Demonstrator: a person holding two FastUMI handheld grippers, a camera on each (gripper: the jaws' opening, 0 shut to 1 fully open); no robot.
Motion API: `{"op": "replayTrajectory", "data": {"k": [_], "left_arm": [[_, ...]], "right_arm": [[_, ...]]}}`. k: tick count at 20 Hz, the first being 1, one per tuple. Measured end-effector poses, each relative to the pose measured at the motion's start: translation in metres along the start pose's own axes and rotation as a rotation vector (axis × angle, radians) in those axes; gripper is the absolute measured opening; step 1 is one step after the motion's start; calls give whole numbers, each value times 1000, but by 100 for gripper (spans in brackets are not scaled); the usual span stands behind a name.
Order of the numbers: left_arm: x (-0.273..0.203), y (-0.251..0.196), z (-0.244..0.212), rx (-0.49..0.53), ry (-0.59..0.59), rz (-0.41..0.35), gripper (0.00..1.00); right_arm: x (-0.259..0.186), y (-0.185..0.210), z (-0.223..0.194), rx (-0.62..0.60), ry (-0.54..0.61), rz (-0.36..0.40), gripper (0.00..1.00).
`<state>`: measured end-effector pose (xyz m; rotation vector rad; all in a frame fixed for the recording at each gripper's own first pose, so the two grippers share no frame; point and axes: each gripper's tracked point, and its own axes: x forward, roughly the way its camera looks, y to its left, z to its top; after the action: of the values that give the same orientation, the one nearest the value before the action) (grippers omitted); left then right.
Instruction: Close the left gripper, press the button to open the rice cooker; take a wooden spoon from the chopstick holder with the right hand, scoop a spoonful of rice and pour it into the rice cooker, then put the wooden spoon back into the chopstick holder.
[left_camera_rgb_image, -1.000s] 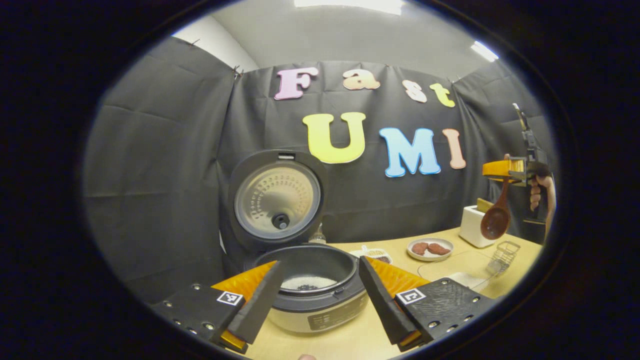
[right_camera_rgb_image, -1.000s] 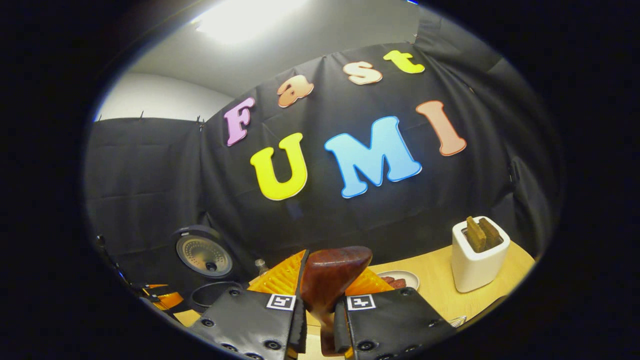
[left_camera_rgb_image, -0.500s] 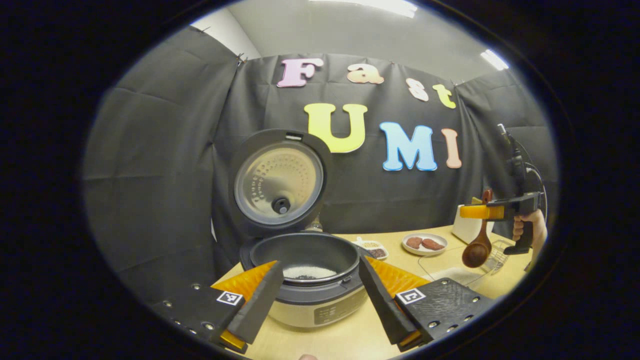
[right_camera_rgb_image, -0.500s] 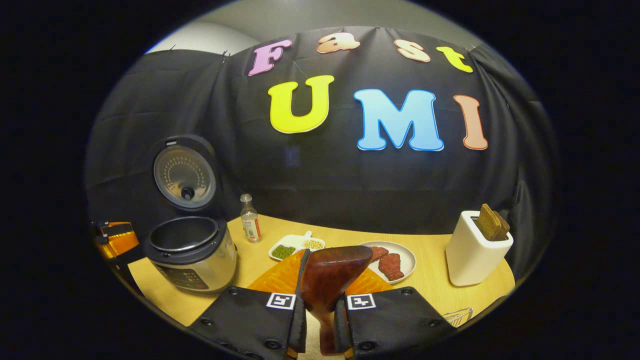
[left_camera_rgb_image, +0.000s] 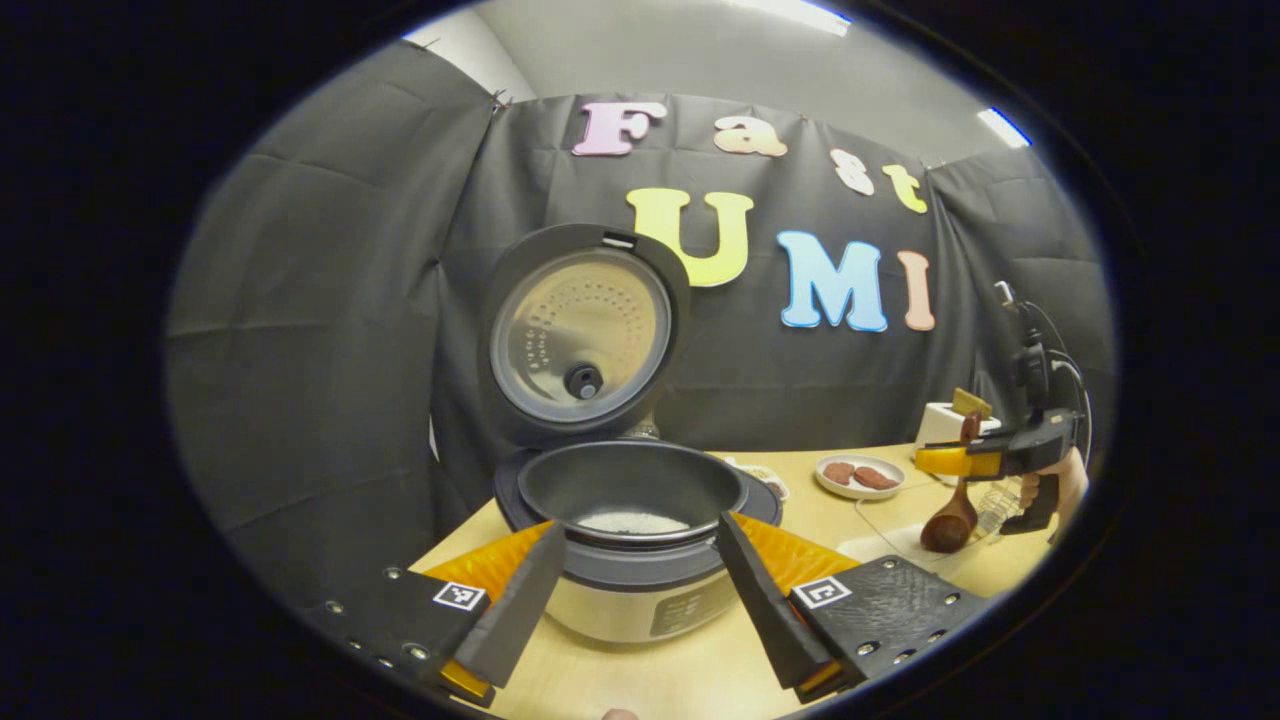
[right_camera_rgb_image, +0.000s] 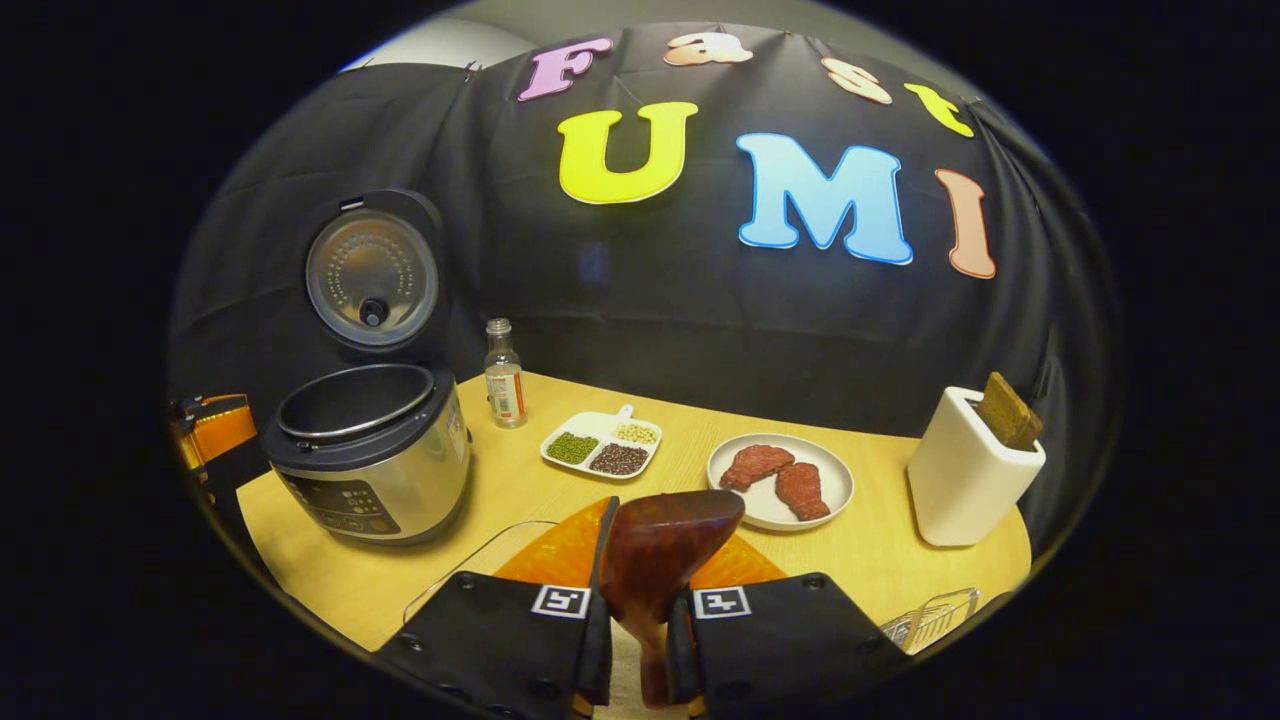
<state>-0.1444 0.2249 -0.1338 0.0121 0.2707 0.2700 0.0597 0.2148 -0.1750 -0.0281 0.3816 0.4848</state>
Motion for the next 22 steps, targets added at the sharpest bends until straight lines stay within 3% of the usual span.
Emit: {"op": "replayTrajectory", "data": {"k": [10,15,22], "left_arm": [[-13,14,-6,5,16,42,95],[-19,16,-5,16,15,59,95],[-26,11,0,35,7,65,95]], "right_arm": [[9,44,-11,290,47,169,23],[13,49,-10,339,38,182,23],[16,45,8,540,-2,236,23]]}}
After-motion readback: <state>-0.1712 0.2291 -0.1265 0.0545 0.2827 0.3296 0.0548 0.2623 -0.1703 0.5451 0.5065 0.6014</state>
